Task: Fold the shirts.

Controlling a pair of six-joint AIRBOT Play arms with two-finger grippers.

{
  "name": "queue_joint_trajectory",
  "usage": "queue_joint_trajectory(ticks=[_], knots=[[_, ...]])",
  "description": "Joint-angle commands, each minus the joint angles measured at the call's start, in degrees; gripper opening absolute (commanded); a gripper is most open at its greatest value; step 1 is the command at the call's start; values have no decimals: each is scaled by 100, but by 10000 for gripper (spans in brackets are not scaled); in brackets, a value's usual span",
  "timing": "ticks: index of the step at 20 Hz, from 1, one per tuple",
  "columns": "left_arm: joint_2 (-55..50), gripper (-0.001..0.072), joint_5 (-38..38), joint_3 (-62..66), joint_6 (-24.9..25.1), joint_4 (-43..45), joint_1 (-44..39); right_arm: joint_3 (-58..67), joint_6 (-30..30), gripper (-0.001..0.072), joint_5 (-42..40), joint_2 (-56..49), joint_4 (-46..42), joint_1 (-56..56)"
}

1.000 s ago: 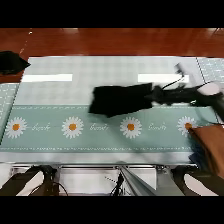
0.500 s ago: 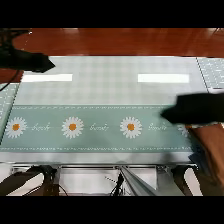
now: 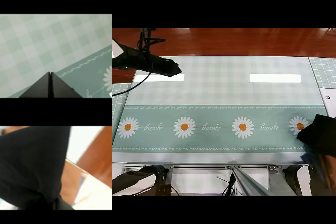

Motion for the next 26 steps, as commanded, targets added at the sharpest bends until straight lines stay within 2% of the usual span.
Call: queue_joint_trajectory(ticks=[1,7,8,10,11,13,15,16,17,18,19,20,21,23,26], knots=[[-24,24,140,7,162,4,-20,-208,20,32,83,-35,-413,-831],[-24,24,651,9,264,4,-17,-1198,-133,42,70,-35,-426,-1974],[-24,24,660,13,264,7,-17,-1379,-195,140,70,-35,-564,-2076],[-24,24,660,13,264,7,-7,-1681,-481,446,74,-35,-616,-2146],[-24,24,660,13,264,7,7,-1794,-590,548,68,-35,-573,-2146],[-24,24,660,13,264,22,52,-1934,-695,569,-61,-35,-505,-2146],[-13,25,649,24,262,68,131,-1930,-695,555,-514,-37,-389,-2140],[0,27,627,55,260,70,199,-1912,-702,542,-883,-37,-17,-2140],[11,68,533,149,262,72,269,-1862,-782,542,-1307,-37,632,-2140],[28,212,378,295,260,72,352,-1749,-1086,542,-1775,-46,1545,-2140],[44,424,140,518,245,72,448,-1591,-1388,542,-2090,-83,2463,-2138],[68,549,-109,763,184,72,551,-1423,-1545,542,-2297,-210,3246,-2017],[105,550,-413,1034,22,96,658,-1272,-1598,542,-2356,-400,3768,-1727],[223,524,-887,1410,-304,553,739,-1047,-1604,542,-2358,-828,4203,-750],[328,543,-1351,1412,-750,1445,511,-798,-1602,561,-2455,-1408,3821,1257]])
